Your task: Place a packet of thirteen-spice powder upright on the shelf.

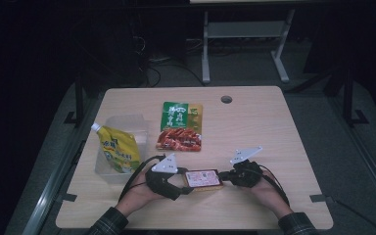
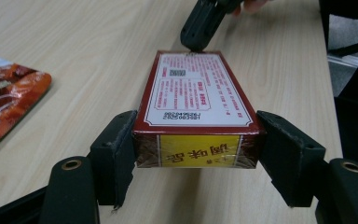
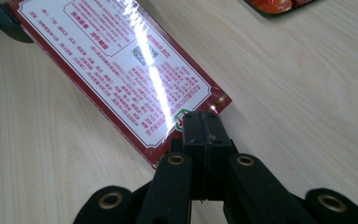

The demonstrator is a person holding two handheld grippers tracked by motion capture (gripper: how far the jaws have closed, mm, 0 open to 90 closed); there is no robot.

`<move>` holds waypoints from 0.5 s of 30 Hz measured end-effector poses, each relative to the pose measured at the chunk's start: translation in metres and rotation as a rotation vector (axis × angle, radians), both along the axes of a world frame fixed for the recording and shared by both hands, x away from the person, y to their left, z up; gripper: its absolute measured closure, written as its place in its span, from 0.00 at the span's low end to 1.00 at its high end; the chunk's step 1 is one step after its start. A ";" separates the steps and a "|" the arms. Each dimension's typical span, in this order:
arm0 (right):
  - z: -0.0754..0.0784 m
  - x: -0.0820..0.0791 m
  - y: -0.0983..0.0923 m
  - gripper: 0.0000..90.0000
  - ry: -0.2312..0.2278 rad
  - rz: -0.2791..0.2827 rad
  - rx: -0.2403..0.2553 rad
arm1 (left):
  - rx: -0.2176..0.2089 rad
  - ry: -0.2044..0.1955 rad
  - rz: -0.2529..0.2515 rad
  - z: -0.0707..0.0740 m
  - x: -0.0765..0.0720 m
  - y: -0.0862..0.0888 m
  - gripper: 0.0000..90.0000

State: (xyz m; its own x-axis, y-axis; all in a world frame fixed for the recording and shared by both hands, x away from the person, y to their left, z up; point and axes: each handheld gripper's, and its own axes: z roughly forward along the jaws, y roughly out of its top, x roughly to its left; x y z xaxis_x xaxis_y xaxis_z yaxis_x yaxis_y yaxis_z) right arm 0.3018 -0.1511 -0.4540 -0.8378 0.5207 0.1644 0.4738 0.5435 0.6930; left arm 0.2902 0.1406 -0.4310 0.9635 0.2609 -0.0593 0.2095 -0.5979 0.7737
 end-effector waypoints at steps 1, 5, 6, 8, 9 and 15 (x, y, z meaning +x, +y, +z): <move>0.000 0.000 0.000 1.00 0.008 -0.005 0.000 | -0.008 -0.004 -0.002 0.002 0.000 -0.001 0.36; -0.001 -0.001 0.001 1.00 0.009 0.002 -0.006 | -0.049 -0.018 -0.011 0.010 0.002 -0.003 0.36; -0.001 -0.001 0.002 1.00 0.009 0.004 -0.008 | -0.055 -0.022 -0.014 0.012 0.003 -0.004 0.36; -0.002 -0.001 0.002 1.00 0.009 0.006 -0.012 | -0.072 -0.021 -0.017 0.015 0.006 -0.006 0.36; -0.002 -0.001 0.002 1.00 0.010 0.008 -0.012 | -0.077 -0.026 -0.022 0.017 0.007 -0.007 0.36; -0.002 -0.001 0.004 1.00 0.020 0.020 -0.013 | -0.112 -0.043 -0.041 0.026 0.012 -0.019 0.35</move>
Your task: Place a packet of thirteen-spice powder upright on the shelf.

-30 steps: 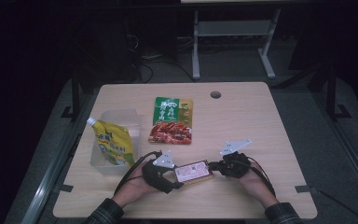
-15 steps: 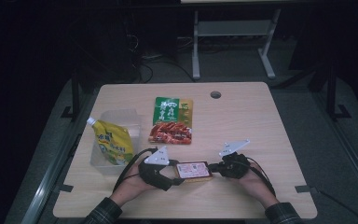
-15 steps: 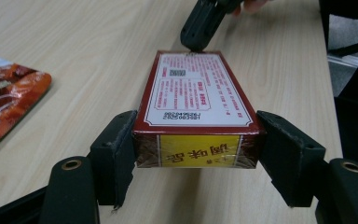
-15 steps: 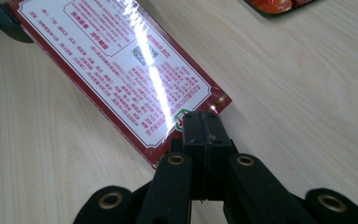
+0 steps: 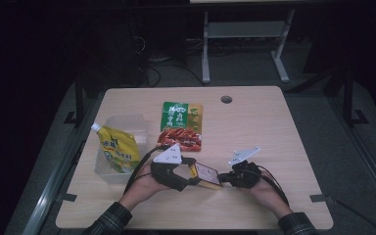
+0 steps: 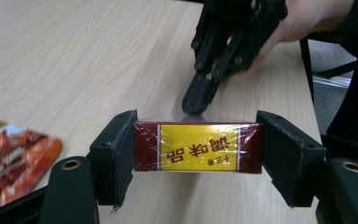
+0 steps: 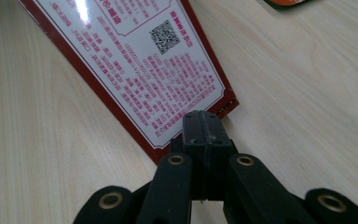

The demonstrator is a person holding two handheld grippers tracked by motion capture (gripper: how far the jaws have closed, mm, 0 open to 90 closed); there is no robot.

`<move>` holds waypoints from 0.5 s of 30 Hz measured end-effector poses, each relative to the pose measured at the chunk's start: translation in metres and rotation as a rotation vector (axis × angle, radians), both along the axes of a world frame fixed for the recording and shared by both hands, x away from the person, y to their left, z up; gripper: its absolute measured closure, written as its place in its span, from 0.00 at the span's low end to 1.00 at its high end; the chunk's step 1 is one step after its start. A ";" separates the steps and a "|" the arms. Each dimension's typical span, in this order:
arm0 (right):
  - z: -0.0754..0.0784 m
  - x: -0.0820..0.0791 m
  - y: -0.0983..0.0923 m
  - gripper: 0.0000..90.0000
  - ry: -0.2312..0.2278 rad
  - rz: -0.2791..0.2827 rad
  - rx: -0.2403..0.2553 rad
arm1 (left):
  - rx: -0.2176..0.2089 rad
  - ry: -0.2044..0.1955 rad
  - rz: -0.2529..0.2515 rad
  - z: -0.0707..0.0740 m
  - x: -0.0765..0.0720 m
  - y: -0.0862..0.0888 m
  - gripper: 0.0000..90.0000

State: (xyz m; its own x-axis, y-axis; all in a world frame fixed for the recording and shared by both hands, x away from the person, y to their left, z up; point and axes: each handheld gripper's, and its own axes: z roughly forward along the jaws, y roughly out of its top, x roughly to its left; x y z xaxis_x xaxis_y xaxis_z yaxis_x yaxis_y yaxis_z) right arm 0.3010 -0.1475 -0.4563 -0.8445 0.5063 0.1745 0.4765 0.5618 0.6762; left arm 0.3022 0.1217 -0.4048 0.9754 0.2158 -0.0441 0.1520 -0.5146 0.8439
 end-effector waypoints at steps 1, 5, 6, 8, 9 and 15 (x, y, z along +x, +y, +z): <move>0.000 -0.001 0.001 1.00 0.004 -0.003 -0.002 | -0.008 -0.001 -0.001 0.001 0.000 -0.002 0.35; 0.000 0.000 0.001 1.00 -0.002 0.002 -0.003 | -0.015 -0.010 -0.011 0.003 0.001 -0.009 0.36; 0.000 0.000 0.000 1.00 0.004 0.000 -0.001 | -0.011 -0.015 -0.015 0.004 0.002 -0.009 0.36; 0.000 0.000 0.000 1.00 0.002 0.004 0.000 | -0.014 -0.012 -0.016 0.005 0.003 -0.011 0.36; 0.000 0.000 0.000 1.00 0.003 0.003 0.001 | -0.016 -0.007 -0.014 0.005 0.004 -0.012 0.36; 0.000 0.000 0.001 1.00 0.002 -0.017 0.003 | -0.019 -0.002 -0.019 0.007 0.008 -0.014 0.36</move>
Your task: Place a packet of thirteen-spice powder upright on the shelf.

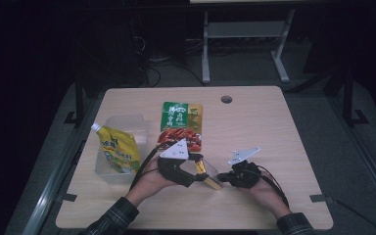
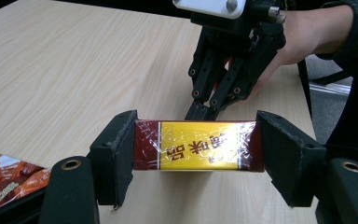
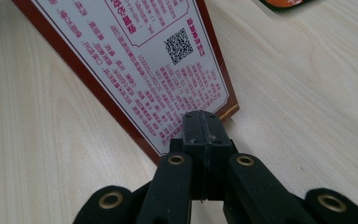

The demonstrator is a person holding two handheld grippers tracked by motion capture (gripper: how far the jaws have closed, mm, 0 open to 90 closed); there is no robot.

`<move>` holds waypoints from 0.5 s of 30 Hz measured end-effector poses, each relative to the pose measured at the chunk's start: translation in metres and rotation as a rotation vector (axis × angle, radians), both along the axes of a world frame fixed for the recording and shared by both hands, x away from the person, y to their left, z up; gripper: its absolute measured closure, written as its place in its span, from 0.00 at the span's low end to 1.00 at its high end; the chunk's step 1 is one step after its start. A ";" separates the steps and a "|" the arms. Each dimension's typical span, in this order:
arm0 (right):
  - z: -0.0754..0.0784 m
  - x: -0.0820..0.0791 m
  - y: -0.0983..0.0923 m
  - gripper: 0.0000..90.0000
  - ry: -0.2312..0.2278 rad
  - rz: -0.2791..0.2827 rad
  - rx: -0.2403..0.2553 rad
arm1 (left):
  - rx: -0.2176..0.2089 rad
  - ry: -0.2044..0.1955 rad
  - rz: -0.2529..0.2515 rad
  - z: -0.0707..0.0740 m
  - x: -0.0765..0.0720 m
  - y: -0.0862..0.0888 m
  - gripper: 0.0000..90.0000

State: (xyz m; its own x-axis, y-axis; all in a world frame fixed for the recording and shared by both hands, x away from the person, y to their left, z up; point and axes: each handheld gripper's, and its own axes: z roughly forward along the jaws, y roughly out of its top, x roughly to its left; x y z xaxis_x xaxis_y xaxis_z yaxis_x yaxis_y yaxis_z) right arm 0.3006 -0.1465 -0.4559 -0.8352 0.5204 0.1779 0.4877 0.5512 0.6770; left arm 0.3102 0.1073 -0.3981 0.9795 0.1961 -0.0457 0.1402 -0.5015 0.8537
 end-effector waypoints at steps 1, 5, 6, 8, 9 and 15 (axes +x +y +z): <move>0.000 0.000 0.000 1.00 -0.002 -0.003 0.000 | -0.005 0.004 0.001 0.000 0.001 0.000 0.36; 0.000 -0.001 0.000 1.00 0.000 -0.011 -0.001 | -0.015 0.003 0.003 0.000 0.000 -0.003 0.36; 0.000 -0.001 0.000 1.00 -0.004 -0.011 -0.006 | -0.012 0.003 0.004 0.000 0.000 -0.003 0.36; 0.000 -0.003 0.000 1.00 -0.015 -0.007 -0.009 | -0.014 -0.001 0.006 0.000 0.000 -0.005 0.35; 0.000 -0.004 0.000 1.00 -0.010 -0.011 -0.006 | -0.014 0.001 0.009 0.001 0.000 -0.006 0.36; -0.002 -0.001 -0.001 1.00 -0.003 -0.002 -0.007 | -0.042 0.000 0.008 0.002 0.003 -0.015 0.35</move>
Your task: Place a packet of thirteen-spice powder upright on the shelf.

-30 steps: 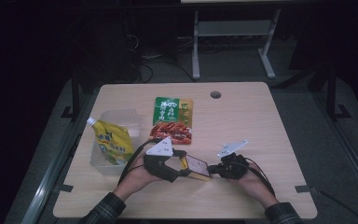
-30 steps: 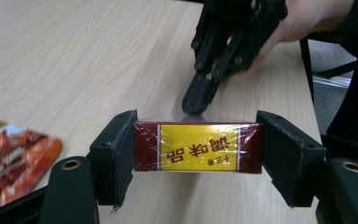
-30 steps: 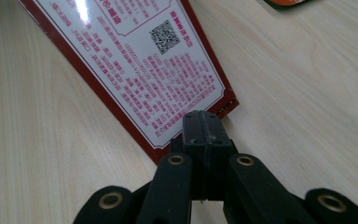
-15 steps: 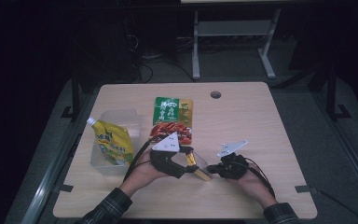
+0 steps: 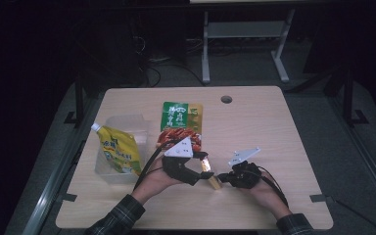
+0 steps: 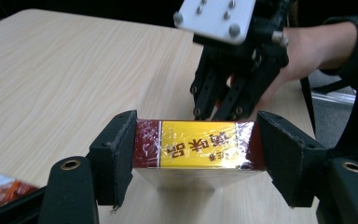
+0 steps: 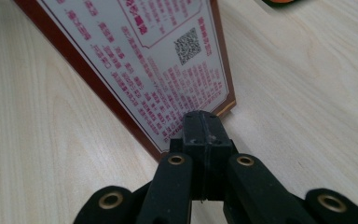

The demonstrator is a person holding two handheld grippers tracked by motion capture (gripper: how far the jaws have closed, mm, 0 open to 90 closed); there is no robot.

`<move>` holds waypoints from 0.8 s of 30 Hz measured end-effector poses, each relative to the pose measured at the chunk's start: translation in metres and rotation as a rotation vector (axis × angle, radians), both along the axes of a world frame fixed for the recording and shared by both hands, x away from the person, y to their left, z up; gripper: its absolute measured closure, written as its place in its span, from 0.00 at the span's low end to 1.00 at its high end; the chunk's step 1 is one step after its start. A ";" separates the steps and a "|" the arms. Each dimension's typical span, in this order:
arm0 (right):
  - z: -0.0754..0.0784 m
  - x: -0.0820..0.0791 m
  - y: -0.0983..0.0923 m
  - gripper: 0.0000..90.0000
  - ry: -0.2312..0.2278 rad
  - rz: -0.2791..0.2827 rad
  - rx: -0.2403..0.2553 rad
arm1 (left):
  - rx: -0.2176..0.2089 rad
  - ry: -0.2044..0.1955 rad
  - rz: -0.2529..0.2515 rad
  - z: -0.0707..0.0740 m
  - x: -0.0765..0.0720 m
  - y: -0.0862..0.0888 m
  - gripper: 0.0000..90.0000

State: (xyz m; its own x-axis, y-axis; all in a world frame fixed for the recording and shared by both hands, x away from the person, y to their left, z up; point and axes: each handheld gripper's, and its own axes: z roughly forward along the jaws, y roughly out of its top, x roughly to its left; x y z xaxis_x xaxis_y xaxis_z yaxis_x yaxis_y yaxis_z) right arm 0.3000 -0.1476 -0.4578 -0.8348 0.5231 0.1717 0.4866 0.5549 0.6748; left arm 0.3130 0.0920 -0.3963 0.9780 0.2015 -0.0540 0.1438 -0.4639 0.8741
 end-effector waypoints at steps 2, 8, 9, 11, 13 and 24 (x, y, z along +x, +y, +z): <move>-0.001 0.000 0.001 1.00 0.004 0.003 0.000 | -0.016 0.005 -0.002 0.000 0.002 -0.004 0.35; -0.003 0.000 0.003 1.00 0.021 0.013 -0.006 | -0.049 0.031 0.021 0.000 0.005 -0.012 0.28; -0.003 0.000 0.002 1.00 0.020 0.012 -0.002 | -0.056 0.025 0.026 0.001 0.006 -0.012 0.26; -0.002 0.000 0.000 1.00 0.014 0.011 0.002 | -0.064 0.028 0.044 0.004 0.006 -0.009 0.22; -0.002 0.000 -0.001 1.00 0.011 0.004 0.005 | -0.071 0.039 0.053 0.007 0.005 -0.005 0.19; 0.006 0.000 -0.015 0.91 -0.017 -0.024 0.025 | -0.052 0.044 0.107 0.011 -0.013 0.037 0.16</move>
State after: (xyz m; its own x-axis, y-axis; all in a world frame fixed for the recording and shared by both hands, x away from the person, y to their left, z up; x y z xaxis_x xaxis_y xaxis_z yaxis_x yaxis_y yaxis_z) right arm 0.3002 -0.1626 -0.4519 -0.8248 0.5389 0.1709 0.4880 0.5260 0.6965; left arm 0.3002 0.1290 -0.3855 0.9475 0.3003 -0.1098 0.2290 -0.3977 0.8885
